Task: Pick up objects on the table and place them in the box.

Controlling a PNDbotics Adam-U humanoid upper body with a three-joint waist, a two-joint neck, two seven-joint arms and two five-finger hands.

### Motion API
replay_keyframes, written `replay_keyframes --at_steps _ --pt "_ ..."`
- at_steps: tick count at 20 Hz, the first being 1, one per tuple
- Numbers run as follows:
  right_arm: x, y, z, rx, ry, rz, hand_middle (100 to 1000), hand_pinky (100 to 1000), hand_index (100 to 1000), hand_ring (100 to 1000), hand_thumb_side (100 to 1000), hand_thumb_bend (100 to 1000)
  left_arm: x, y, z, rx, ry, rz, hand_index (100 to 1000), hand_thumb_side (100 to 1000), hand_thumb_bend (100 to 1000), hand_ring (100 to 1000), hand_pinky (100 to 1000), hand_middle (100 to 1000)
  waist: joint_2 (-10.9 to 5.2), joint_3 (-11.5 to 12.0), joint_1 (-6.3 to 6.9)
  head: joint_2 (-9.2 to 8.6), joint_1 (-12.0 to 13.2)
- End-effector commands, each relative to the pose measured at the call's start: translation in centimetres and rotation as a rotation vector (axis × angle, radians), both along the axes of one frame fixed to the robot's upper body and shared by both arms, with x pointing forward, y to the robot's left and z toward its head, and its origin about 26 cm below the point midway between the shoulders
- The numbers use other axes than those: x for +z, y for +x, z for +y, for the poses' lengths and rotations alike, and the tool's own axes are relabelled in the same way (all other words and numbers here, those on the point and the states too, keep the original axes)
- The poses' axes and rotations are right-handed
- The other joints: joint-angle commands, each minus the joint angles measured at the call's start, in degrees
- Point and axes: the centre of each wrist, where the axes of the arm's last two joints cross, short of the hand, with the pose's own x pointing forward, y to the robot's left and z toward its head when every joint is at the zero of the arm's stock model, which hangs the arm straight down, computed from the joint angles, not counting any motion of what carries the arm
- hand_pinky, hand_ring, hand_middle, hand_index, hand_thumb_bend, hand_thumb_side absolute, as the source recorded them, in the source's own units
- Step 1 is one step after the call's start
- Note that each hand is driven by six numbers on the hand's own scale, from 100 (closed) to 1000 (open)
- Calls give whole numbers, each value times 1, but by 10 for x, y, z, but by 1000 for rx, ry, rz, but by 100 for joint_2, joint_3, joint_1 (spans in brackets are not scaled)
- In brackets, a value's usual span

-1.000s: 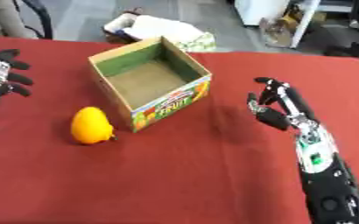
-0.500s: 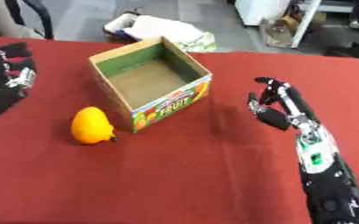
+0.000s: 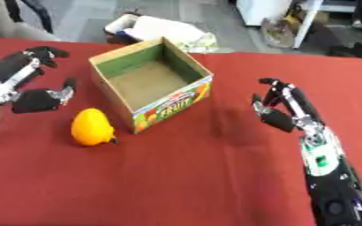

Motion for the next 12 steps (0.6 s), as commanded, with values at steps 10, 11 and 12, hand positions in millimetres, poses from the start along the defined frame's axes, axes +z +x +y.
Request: replay_keyframes --at_steps 10,11,12 --pt "14 4 2 12 -16 -38 424 595 883 604 544 100 -10 32 -4 -38 237 291 944 969 506 847 796 886 -103 -44 34 8 42" --pt "14 4 2 12 -16 -38 424 595 883 604 545 100 -11 34 -4 -42 248 313 942 991 525 845 793 883 -102 -45 35 10 43" --pt "14 4 2 12 -16 -37 424 595 883 604 545 100 -13 35 -4 -45 258 334 940 1000 536 842 792 881 -100 -46 37 8 43"
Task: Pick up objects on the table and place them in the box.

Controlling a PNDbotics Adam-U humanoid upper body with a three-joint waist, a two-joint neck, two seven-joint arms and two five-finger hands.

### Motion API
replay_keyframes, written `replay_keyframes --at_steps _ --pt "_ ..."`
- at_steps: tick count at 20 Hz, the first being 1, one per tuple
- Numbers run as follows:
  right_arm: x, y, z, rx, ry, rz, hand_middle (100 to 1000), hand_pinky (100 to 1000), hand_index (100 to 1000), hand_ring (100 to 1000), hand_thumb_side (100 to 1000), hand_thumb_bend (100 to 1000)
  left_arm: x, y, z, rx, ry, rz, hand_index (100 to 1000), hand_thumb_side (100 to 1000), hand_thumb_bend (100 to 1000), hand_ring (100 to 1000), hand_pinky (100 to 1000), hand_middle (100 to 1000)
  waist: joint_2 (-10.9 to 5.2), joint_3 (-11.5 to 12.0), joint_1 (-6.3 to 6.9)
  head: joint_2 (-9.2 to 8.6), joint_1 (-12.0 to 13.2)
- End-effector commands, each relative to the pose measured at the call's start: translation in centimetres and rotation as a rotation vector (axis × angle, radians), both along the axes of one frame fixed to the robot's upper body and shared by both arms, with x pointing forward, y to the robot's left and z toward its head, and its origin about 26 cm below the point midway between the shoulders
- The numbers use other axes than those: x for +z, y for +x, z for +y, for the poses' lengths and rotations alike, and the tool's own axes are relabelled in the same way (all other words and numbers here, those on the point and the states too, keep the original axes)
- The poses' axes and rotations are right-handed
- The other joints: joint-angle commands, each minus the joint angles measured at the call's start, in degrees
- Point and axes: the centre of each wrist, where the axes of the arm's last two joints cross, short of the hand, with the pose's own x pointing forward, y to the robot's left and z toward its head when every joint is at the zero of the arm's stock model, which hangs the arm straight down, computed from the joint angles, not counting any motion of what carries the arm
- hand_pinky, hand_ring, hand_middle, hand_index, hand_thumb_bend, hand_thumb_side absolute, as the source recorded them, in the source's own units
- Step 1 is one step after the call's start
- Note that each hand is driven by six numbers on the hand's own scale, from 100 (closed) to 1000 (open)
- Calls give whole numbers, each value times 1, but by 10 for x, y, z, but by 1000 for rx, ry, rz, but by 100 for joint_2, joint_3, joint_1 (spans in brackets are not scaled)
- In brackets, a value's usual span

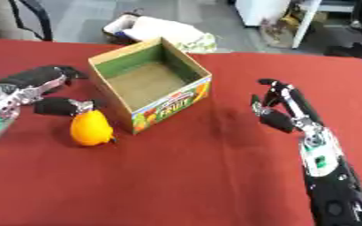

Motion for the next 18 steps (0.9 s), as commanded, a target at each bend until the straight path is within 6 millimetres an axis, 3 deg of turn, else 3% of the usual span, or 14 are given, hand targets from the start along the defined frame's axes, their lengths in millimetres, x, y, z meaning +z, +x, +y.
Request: replay_keyframes --at_steps 1,6,11,12,13,14,18 --pt "15 4 -2 3 -19 -40 424 595 883 603 545 100 6 5 5 -1 58 41 938 998 544 837 788 876 -88 -12 38 6 10" --pt "15 4 -2 3 -20 -40 424 595 883 603 546 100 -2 8 8 2 90 104 930 978 546 812 763 860 -81 -16 42 7 6" --pt "15 5 -2 2 -20 -40 424 595 883 604 547 100 -6 8 11 1 130 162 917 791 508 778 728 834 -82 -10 43 13 0" --pt "15 4 -2 3 -21 -40 424 595 883 604 547 100 -6 7 11 1 137 171 909 677 491 757 709 811 -83 -8 44 14 0" --pt "15 4 -2 3 -21 -40 424 595 883 604 547 100 -6 7 12 2 144 178 908 657 487 754 706 808 -84 -6 44 15 0" --pt "15 4 -2 2 -21 -40 424 595 883 604 546 100 -6 6 13 4 150 184 894 468 458 726 682 779 -85 -5 44 15 -3" --pt "15 4 -2 2 -21 -40 424 595 883 604 548 100 -7 6 15 13 164 193 873 399 286 653 620 717 -86 -4 44 23 -11"
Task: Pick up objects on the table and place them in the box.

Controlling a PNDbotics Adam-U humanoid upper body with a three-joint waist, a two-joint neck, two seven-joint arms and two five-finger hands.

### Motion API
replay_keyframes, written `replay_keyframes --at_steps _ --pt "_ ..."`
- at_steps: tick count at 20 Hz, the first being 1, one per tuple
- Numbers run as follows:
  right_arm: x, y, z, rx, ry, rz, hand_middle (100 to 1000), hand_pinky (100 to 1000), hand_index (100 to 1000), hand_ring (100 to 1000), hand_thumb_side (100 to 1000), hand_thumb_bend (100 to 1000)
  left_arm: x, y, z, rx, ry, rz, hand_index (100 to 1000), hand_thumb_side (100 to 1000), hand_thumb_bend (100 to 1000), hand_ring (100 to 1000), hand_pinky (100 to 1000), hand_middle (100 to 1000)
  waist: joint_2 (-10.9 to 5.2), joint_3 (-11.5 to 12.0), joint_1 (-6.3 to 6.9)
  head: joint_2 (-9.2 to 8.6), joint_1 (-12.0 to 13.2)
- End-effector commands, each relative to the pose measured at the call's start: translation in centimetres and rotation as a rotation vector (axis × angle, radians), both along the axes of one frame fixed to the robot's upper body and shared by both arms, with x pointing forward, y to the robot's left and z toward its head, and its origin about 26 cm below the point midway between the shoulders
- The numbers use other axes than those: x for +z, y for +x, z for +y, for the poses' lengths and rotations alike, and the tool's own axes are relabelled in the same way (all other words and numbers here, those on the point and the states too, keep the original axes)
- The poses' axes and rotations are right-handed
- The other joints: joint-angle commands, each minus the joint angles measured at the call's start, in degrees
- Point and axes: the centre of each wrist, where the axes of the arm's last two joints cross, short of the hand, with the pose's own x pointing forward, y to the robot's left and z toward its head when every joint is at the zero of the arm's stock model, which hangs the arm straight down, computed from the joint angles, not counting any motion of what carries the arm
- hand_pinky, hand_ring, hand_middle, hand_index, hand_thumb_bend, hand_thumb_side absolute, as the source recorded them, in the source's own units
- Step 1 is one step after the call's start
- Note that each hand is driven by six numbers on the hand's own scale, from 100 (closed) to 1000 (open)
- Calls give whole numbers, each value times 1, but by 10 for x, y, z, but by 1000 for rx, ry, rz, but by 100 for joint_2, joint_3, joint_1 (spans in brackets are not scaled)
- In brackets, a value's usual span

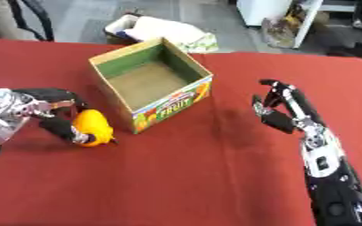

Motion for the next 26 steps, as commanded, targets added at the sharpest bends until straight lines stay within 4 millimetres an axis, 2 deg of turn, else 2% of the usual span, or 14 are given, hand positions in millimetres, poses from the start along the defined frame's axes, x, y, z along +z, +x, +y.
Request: replay_keyframes --at_steps 1,4,5,10,15,22,23,24,26 --pt "15 4 -2 -1 -19 -39 424 595 883 604 548 100 12 -1 8 20 37 -19 869 389 259 639 609 707 -85 0 29 23 -25" --pt "15 4 -3 -2 -20 -39 424 595 883 604 549 100 16 -2 7 19 34 -36 841 333 122 568 543 631 -88 2 32 26 -40" --pt "14 4 -3 -2 -20 -38 424 595 883 604 549 100 18 -2 7 16 30 -50 835 326 102 557 533 619 -89 2 33 25 -43" --pt "14 4 -3 -2 -20 -38 424 595 883 604 549 100 31 -5 3 -15 -8 -189 707 277 100 417 411 465 -93 1 33 28 -58" --pt "14 4 -4 -3 -20 -36 425 595 883 604 550 100 57 -10 -5 -76 -3 -389 566 260 100 325 335 363 -94 7 35 38 -78" --pt "11 3 -4 -2 -21 -31 425 595 883 604 551 100 109 -13 -24 -171 66 -636 532 242 100 299 311 331 -127 9 33 38 -102" --pt "11 3 -3 -1 -21 -30 425 595 883 604 550 100 115 -10 -27 -182 72 -660 531 384 100 299 310 337 -132 5 33 37 -101" --pt "11 3 -3 0 -21 -30 425 595 883 604 550 100 119 -7 -31 -192 76 -678 530 233 100 298 309 337 -135 2 32 36 -100" --pt "11 3 -2 2 -20 -29 425 595 883 604 552 100 126 2 -39 -209 84 -707 531 229 100 299 308 337 -138 -9 29 30 -93"
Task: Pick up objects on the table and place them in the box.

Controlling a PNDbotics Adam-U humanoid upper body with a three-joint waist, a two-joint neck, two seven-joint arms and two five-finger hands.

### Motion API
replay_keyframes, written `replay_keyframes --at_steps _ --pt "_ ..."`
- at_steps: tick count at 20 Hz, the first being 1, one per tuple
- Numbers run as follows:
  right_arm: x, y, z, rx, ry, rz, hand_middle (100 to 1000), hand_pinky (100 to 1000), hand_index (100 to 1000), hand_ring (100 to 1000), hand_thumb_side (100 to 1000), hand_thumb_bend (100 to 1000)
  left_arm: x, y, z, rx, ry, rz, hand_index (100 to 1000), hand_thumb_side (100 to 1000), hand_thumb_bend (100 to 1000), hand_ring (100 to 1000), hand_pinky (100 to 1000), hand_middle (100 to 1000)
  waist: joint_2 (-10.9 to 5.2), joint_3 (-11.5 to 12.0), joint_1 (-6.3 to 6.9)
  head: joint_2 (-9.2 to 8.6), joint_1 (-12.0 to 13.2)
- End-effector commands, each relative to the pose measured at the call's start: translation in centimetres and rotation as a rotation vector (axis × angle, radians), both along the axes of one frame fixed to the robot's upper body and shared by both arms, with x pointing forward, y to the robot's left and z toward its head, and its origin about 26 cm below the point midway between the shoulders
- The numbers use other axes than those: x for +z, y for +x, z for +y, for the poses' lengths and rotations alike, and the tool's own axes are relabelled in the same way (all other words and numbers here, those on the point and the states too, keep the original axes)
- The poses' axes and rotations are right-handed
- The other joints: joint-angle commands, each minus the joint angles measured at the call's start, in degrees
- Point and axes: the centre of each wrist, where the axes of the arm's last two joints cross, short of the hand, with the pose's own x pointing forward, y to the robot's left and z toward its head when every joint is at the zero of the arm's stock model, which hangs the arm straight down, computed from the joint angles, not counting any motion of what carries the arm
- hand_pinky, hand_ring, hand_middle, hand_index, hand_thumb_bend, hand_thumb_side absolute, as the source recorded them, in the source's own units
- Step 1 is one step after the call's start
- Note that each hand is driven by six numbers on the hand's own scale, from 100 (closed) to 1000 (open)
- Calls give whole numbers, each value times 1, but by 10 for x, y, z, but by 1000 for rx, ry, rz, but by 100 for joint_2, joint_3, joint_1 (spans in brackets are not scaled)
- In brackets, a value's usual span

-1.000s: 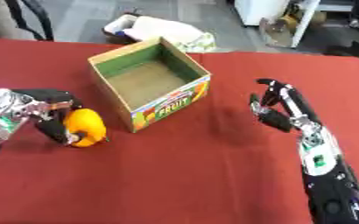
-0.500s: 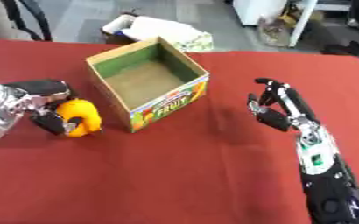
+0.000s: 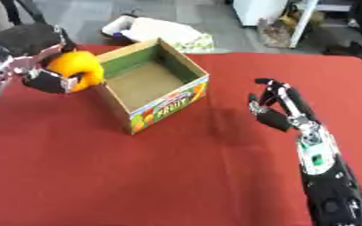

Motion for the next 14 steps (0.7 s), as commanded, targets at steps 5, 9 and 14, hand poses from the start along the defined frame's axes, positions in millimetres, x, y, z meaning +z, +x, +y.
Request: replay_keyframes --at_steps 5,9,14 --pt "11 3 0 7 -13 -30 424 595 883 604 553 100 10 38 -27 -21 16 -75 536 230 100 303 311 342 -90 -58 3 -45 17" --pt "11 3 3 15 -6 -32 424 594 883 604 558 100 -12 72 -45 7 6 -87 540 229 100 318 316 344 -55 -109 -21 -158 40" --pt "15 5 10 32 3 -42 424 594 883 604 562 100 -54 107 -58 72 6 -80 567 243 100 347 352 372 22 -203 -48 -286 112"
